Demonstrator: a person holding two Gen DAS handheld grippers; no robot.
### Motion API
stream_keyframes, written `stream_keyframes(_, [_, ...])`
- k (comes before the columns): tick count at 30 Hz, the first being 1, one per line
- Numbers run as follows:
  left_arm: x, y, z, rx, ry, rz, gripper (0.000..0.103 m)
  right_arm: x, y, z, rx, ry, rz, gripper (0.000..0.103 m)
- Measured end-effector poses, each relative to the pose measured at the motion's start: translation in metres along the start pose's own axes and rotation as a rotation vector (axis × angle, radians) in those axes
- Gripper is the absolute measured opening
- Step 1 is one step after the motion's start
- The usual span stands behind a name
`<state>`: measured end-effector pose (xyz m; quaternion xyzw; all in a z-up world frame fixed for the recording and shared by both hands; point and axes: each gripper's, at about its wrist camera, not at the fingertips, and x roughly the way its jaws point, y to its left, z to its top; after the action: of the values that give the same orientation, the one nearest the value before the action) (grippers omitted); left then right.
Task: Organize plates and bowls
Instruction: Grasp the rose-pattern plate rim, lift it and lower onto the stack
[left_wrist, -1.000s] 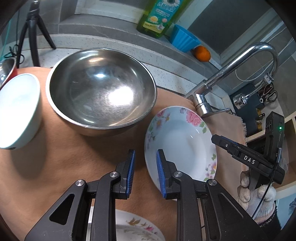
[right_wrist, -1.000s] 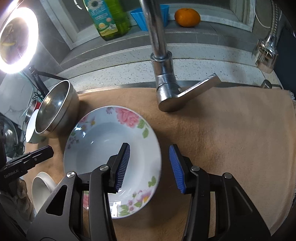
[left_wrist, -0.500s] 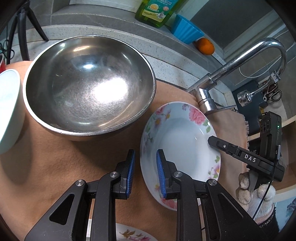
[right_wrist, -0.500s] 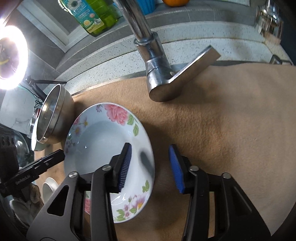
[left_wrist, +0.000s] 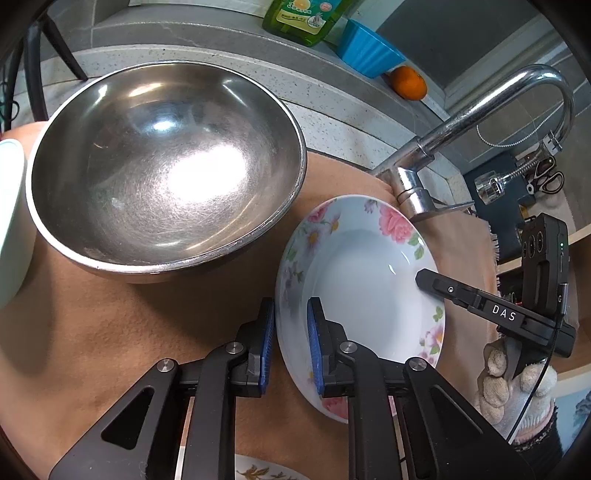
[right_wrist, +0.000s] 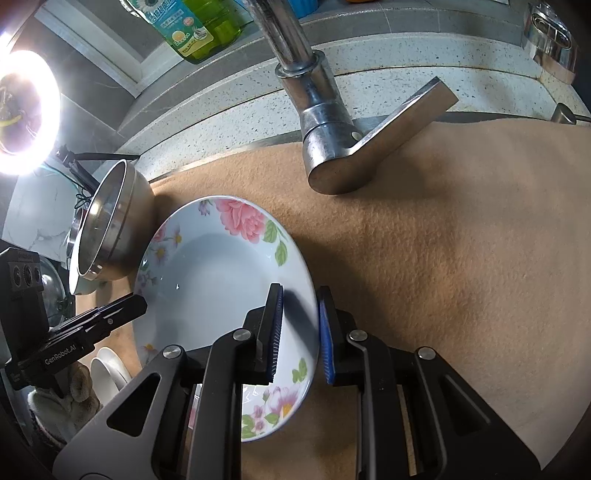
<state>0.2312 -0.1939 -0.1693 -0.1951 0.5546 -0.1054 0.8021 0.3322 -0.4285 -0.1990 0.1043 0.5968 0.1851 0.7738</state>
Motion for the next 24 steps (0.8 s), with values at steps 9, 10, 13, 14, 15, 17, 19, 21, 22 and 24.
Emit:
stream_keyframes(9, [-0.002, 0.0, -0.001, -0.009, -0.003, 0.002, 0.016, -0.002, -0.002, -0.003, 0.017, 0.008, 0.007, 0.019])
stream_keyframes(10, [-0.003, -0.001, -0.002, -0.01, -0.004, 0.002, 0.016, -0.003, -0.002, -0.005, 0.02, 0.008, 0.009, 0.019])
stream_keyframes(13, [-0.007, 0.0, -0.003, -0.011, -0.009, -0.002, 0.016, -0.008, 0.0, -0.008, 0.018, 0.006, 0.016, 0.019])
stream_keyframes(14, [-0.01, 0.0, -0.004, -0.011, -0.012, -0.002, 0.016, -0.009, 0.002, -0.009, 0.016, 0.006, 0.017, 0.019])
stream_keyframes(15, [-0.012, 0.0, -0.004, -0.01, -0.015, -0.001, 0.016, -0.012, 0.004, -0.01, 0.013, 0.005, 0.02, 0.019])
stream_keyframes(17, [-0.018, 0.0, -0.006, -0.012, -0.023, -0.003, 0.016, -0.017, 0.008, -0.013, 0.007, 0.002, 0.024, 0.019])
stream_keyframes(19, [-0.023, 0.0, -0.007, -0.008, -0.032, -0.002, 0.016, -0.021, 0.013, -0.015, 0.001, 0.0, 0.027, 0.019])
stream_keyframes(21, [-0.029, 0.001, -0.008, -0.011, -0.041, 0.0, 0.016, -0.026, 0.017, -0.017, -0.004, -0.002, 0.036, 0.019])
stream_keyframes(22, [-0.033, 0.002, -0.009, -0.013, -0.047, 0.0, 0.016, -0.028, 0.02, -0.018, -0.007, -0.003, 0.043, 0.019])
stream_keyframes(24, [-0.04, 0.002, -0.011, -0.013, -0.058, 0.001, 0.016, -0.032, 0.026, -0.019, -0.011, -0.006, 0.054, 0.019])
